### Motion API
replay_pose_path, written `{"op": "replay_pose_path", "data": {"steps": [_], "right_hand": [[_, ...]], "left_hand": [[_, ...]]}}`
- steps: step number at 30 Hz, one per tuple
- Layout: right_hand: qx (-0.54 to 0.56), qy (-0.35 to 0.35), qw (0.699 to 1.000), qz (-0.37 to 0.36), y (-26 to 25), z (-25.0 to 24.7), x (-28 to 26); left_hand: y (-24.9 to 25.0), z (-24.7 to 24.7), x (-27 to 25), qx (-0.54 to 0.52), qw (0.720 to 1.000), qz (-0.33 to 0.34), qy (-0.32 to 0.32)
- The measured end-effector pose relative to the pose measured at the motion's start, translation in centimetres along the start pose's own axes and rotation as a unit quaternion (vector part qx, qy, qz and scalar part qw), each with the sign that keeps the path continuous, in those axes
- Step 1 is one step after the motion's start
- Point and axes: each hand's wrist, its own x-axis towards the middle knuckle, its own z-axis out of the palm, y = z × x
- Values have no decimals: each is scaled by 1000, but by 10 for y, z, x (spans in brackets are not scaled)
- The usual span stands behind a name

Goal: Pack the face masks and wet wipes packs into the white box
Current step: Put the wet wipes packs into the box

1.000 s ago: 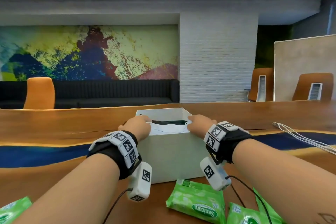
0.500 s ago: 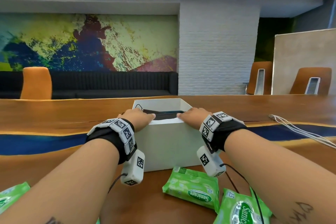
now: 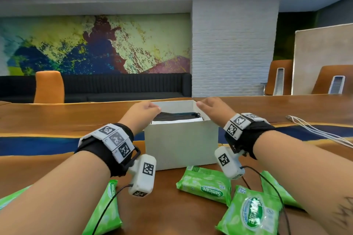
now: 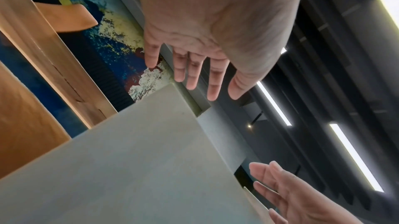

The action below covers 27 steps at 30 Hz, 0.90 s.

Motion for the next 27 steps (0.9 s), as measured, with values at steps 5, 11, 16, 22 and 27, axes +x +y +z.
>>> {"op": "replay_pose_path", "data": {"steps": [5, 11, 16, 22, 27], "right_hand": [[-34, -27, 998, -34, -10, -33, -55], [-114, -105, 988, -1, 3, -56, -124], [-201, -229, 951, 49, 22, -65, -163], [-254, -306, 910, 117, 44, -62, -184], [-191, -295, 917, 186, 56, -57, -192]], "left_hand": [[15, 0, -24, -118, 992, -17, 45], [49, 11, -70, -116, 982, -87, -122], [63, 32, -109, -97, 952, -137, -254], [61, 66, -136, -77, 926, -188, -319], [55, 86, -146, -74, 908, -233, -339]]}}
